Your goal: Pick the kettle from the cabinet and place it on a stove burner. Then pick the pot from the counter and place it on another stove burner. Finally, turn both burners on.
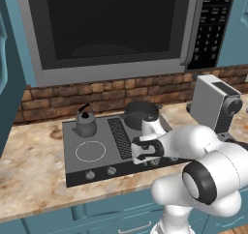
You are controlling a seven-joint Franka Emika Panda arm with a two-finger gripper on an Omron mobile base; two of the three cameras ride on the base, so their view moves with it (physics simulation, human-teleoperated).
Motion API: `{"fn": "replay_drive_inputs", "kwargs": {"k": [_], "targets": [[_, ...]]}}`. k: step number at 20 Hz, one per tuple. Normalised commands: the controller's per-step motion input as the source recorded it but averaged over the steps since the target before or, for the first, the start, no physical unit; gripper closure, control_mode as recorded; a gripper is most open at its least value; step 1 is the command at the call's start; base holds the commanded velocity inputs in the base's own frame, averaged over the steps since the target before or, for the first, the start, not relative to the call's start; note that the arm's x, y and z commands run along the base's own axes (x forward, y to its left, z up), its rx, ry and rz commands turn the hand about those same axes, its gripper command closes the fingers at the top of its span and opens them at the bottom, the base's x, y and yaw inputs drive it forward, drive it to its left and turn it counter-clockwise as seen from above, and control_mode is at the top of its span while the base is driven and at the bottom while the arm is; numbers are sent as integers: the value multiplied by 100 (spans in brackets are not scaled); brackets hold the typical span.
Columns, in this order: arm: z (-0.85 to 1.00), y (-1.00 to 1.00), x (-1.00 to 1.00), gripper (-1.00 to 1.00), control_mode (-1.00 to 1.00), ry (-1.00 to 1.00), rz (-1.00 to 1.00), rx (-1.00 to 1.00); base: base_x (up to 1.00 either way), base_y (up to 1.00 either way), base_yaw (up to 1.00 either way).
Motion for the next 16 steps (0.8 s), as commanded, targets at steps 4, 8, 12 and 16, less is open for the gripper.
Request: {"fn": "replay_drive_inputs", "kwargs": {"k": [4, 8, 12, 16], "targets": [[-42, -1, -15, 100, -100, 4, 0, 1, 0, 0, 0], [-41, -13, -23, 100, -100, 0, 0, 5, 0, 0, 0], [-47, -25, -12, 100, -100, 0, 0, 6, 0, 0, 0], [-52, -24, -8, 100, -100, 0, 0, 4, 0, 0, 0]]}}
